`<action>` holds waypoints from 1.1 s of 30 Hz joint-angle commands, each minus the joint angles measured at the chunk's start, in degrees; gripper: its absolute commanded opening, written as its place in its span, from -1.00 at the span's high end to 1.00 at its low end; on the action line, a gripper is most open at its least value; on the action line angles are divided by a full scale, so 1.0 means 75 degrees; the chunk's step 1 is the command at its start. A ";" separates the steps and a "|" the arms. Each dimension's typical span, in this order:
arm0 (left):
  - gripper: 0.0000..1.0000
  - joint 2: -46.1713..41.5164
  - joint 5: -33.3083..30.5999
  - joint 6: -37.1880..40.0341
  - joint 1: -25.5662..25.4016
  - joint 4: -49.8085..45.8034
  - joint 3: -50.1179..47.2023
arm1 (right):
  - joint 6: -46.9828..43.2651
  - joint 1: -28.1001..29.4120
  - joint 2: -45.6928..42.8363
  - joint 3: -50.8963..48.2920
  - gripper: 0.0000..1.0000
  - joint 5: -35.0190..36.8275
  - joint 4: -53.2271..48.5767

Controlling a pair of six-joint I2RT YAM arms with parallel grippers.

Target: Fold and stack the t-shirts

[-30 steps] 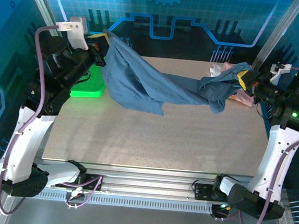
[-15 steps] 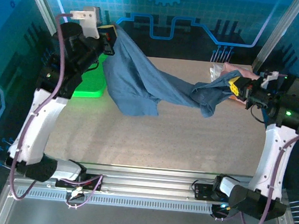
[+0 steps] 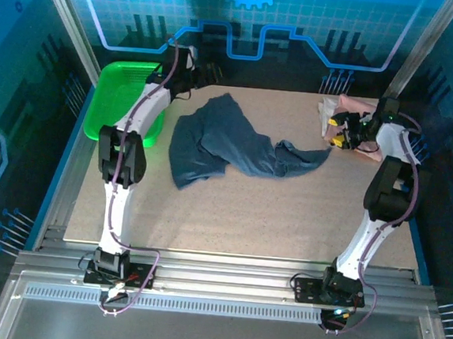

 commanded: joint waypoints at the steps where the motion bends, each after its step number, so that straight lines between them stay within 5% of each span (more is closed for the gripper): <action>1: -0.98 -0.2148 0.0585 -0.0464 -0.0120 -0.0528 -0.0564 | -0.1736 0.0453 -0.0867 0.0942 -0.26 0.0588 -0.1321; 8: -0.97 -0.5305 0.0416 -0.0734 -0.0197 -0.1531 -0.5521 | -0.2876 0.1705 -0.2815 -0.1560 -0.29 0.0701 -0.1750; 13: -0.77 -0.5956 0.0388 -0.1163 -0.0209 -0.1547 -0.7524 | -0.3736 0.2787 -0.2564 -0.1984 -0.20 0.1494 -0.1962; 23: -0.50 -0.5135 -0.0071 -0.1672 -0.0233 -0.1312 -0.8502 | -0.3621 0.3671 -0.1376 -0.2322 -0.05 0.2120 -0.1743; 33: -0.39 -0.4187 -0.0006 -0.2369 -0.0232 0.0138 -0.8877 | -0.3355 0.3766 -0.1072 -0.2690 -0.02 0.2631 -0.1484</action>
